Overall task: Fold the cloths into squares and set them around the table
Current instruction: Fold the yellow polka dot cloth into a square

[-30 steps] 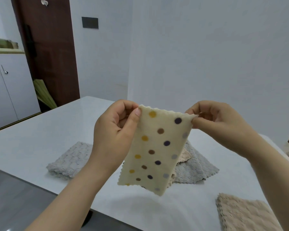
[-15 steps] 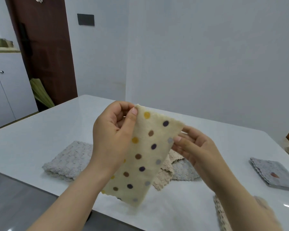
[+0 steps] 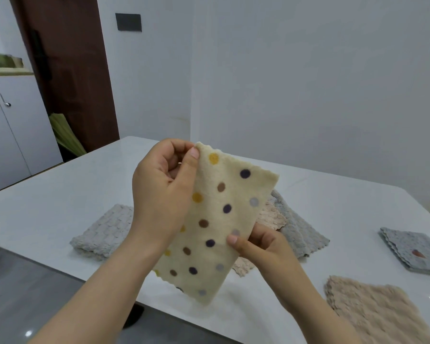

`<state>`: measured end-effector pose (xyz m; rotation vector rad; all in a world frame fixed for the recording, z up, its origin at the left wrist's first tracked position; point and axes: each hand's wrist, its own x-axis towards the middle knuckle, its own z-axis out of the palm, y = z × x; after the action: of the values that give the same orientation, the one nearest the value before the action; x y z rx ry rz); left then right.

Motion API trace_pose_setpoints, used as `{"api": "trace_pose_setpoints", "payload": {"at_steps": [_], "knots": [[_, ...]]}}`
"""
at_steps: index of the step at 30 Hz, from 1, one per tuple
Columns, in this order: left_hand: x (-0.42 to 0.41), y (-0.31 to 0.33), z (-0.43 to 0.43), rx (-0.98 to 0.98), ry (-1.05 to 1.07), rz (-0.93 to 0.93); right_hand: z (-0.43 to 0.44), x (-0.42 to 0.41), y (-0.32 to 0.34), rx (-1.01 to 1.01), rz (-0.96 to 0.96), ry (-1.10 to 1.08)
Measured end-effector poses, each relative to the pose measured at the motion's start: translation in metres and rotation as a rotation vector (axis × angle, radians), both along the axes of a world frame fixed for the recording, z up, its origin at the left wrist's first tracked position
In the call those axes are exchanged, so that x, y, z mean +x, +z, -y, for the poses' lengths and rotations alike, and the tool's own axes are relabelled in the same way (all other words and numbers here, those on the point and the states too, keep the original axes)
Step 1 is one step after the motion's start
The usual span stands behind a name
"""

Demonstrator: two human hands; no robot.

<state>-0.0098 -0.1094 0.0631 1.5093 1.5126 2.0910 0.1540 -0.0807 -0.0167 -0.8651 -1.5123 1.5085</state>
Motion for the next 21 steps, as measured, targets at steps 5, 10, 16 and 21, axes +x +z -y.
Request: {"api": "trace_pose_setpoints", "payload": {"at_steps": [5, 10, 16, 21], "knots": [[-0.008, -0.005, -0.002, -0.02, 0.027, 0.042, 0.003, 0.004, 0.005, 0.051, 0.017, -0.007], [-0.015, -0.007, -0.003, -0.066, 0.012, 0.086, 0.006, 0.006, 0.012, 0.119, 0.026, -0.02], [-0.026, -0.025, -0.004, -0.338, -0.401, 0.401, 0.006, 0.009, 0.021, 0.153, -0.003, -0.016], [-0.018, -0.064, 0.02, -0.623, -0.509, 0.377, 0.002, 0.013, 0.028, 0.236, 0.049, -0.081]]}}
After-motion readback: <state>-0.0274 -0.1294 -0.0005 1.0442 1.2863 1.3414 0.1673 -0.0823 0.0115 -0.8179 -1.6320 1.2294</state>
